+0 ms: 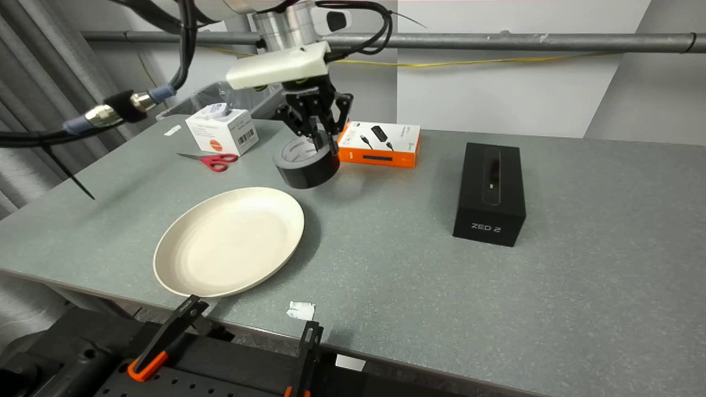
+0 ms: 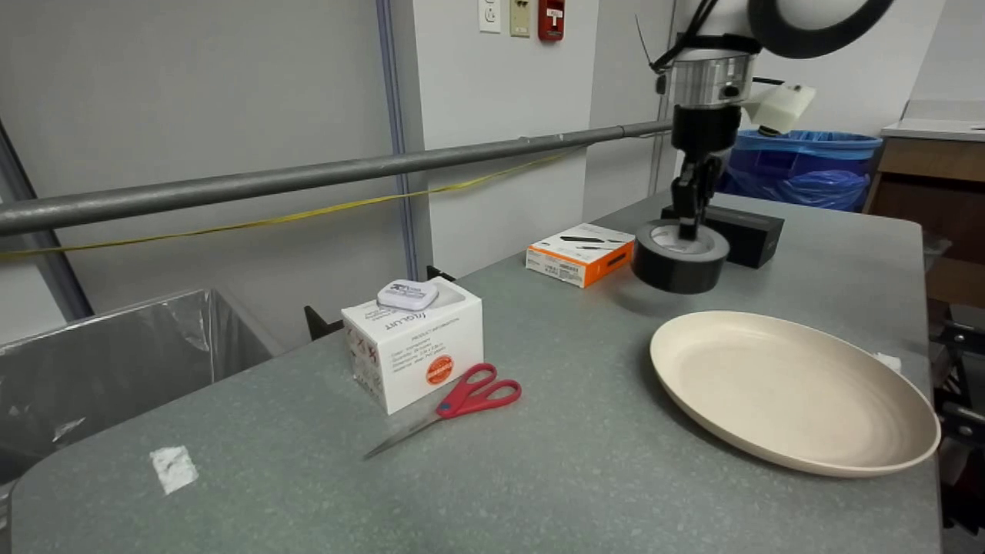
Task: Put the black tape on the plate
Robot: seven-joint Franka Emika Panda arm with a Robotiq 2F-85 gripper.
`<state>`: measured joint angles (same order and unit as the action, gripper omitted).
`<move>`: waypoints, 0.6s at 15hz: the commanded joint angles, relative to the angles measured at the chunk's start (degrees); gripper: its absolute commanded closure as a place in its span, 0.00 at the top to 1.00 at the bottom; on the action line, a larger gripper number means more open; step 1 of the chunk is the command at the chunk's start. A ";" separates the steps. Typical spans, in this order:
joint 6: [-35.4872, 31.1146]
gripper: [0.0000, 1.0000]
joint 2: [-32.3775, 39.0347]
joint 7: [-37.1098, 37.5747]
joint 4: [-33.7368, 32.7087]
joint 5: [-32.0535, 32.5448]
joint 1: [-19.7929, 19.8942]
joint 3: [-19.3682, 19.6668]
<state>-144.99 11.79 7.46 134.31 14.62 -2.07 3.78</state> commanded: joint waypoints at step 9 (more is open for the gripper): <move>-5.55 0.06 -8.91 3.95 16.58 11.03 -6.08 -10.67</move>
<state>-148.90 -0.06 9.87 152.04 24.88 -7.54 -5.52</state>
